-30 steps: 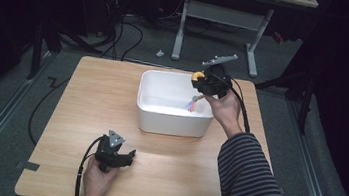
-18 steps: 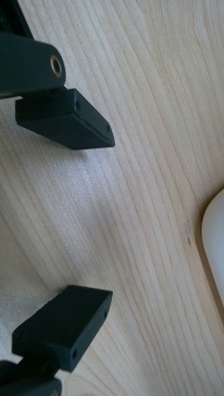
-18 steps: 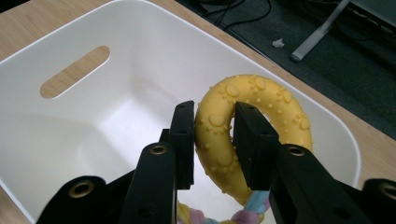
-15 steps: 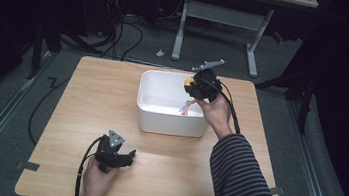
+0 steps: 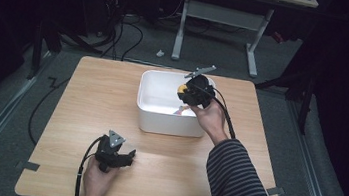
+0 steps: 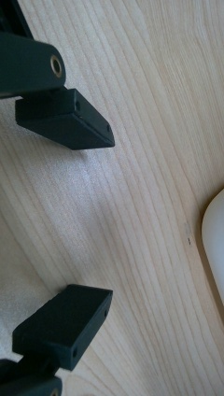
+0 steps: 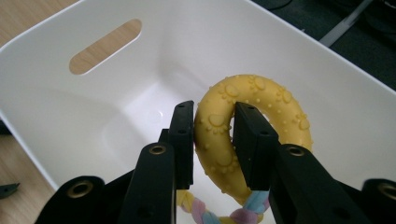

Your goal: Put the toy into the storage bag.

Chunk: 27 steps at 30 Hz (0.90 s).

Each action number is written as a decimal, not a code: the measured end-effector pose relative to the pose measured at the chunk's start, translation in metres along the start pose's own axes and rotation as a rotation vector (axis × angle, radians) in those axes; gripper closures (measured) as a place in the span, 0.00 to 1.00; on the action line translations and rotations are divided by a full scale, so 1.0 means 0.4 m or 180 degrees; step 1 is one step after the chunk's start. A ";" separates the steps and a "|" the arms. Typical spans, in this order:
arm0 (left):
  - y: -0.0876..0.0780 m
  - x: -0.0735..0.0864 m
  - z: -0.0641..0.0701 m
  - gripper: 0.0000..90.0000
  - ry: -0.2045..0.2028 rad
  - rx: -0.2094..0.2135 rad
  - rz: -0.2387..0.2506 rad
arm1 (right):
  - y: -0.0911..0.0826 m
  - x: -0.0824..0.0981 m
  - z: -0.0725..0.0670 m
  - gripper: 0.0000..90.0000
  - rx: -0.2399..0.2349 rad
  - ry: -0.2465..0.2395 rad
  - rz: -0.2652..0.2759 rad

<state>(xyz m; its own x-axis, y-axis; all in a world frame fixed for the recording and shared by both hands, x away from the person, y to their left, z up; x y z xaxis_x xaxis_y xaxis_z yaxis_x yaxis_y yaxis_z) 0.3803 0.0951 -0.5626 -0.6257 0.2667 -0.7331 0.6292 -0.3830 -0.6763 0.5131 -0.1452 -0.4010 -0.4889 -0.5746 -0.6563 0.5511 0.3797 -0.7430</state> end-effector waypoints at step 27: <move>0.002 -0.002 -0.002 0.26 -0.0055 -0.0001 0.0027 | -0.008 0.041 -0.080 0.77 -0.0225 -0.0101 -0.0119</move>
<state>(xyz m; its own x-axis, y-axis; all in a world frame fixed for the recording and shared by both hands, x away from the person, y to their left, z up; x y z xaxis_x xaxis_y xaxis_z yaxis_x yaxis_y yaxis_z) 0.3817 0.0955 -0.5625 -0.6282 0.2480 -0.7375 0.6347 -0.3849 -0.6701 0.4818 -0.1325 -0.4137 -0.4861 -0.6116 -0.6242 0.4832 0.4071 -0.7751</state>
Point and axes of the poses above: each handheld gripper's, and its own axes: y roughly forward along the jaws, x roughly out of its underside, z roughly to its right, the point moved 4 cm from there along y, roughly forward along the jaws, and after that the axes turned 4 degrees about -y, right-handed, at the moved point
